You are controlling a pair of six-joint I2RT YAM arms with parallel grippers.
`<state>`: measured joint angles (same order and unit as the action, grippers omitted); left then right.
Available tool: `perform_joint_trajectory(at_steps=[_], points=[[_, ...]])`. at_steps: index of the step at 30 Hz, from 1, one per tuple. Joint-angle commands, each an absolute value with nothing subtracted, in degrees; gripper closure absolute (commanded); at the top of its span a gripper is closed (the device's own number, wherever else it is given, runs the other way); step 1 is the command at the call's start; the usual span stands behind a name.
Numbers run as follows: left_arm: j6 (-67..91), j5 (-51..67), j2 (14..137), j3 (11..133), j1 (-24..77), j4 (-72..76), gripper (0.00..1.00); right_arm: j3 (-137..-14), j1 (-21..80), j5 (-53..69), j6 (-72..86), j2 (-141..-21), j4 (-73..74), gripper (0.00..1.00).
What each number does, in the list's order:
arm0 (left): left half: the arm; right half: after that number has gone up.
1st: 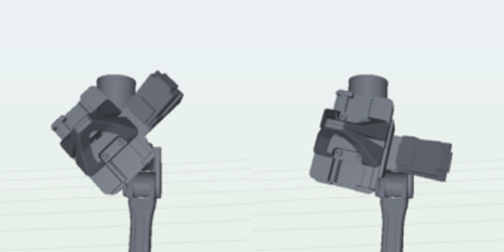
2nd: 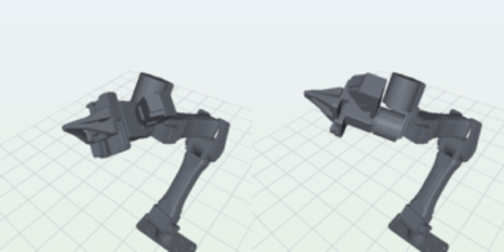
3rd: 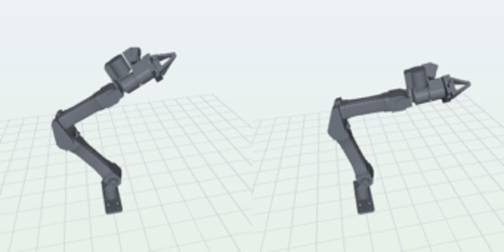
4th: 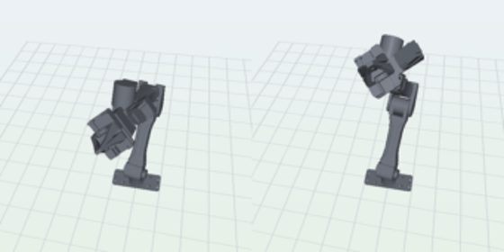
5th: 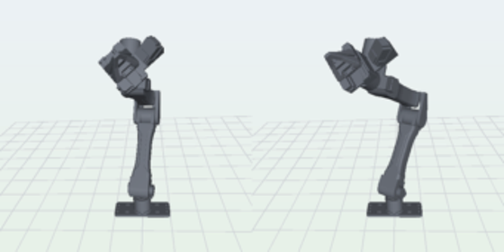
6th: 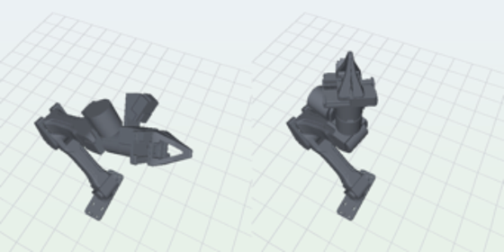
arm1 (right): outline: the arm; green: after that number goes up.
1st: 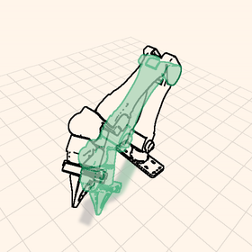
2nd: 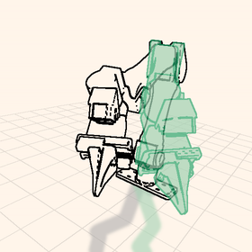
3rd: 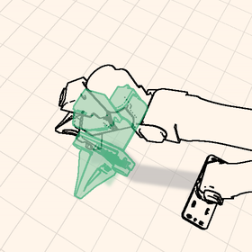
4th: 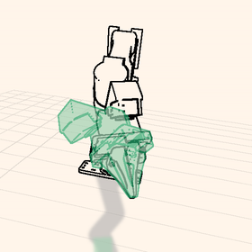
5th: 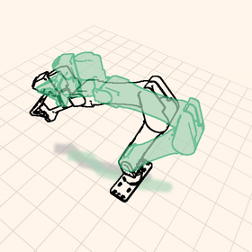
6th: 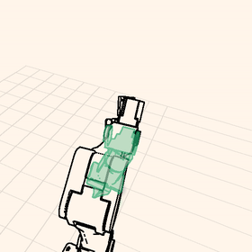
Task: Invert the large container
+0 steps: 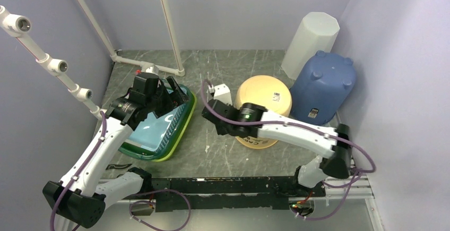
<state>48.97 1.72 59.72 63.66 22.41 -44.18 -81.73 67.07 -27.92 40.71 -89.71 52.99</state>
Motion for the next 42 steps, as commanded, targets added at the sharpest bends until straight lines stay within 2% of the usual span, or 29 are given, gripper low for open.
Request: perform_joint_trajectory(at_steps=[1, 8, 11, 15, 21, 36, 42], points=[[49.32, 1.02, 58.17, 64.89, 22.24, -43.53, 0.06, -87.85, 67.72, -29.07, 37.11, -79.98, 50.37, 0.7], [48.85, 2.3, 59.09, 65.45, 22.22, -43.59, 0.06, -92.59, 67.24, -40.32, 33.89, -75.83, 54.76, 0.3], [48.5, 3.62, 59.72, 65.57, 22.24, -43.42, 0.06, -94.82, 64.79, -45.06, 33.91, -77.55, 59.7, 0.24], [48.38, 4.42, 60.14, 65.59, 22.24, -43.6, 0.06, -97.63, 58.6, -44.59, 33.79, -80.53, 64.53, 0.17], [48.03, 3.97, 59.64, 64.79, 22.24, -43.72, 0.06, -96.81, 52.15, -41.75, 29.89, -81.08, 61.51, 0.01], [47.28, 5.32, 60.83, 66.14, 22.24, -43.48, 0.06, -106.04, 49.93, -41.25, 19.68, -95.02, 61.54, 0.0], [47.08, 5.02, 60.77, 65.92, 22.24, -43.64, 0.06, -107.96, 49.85, -43.24, 21.99, -99.21, 66.24, 0.0]])
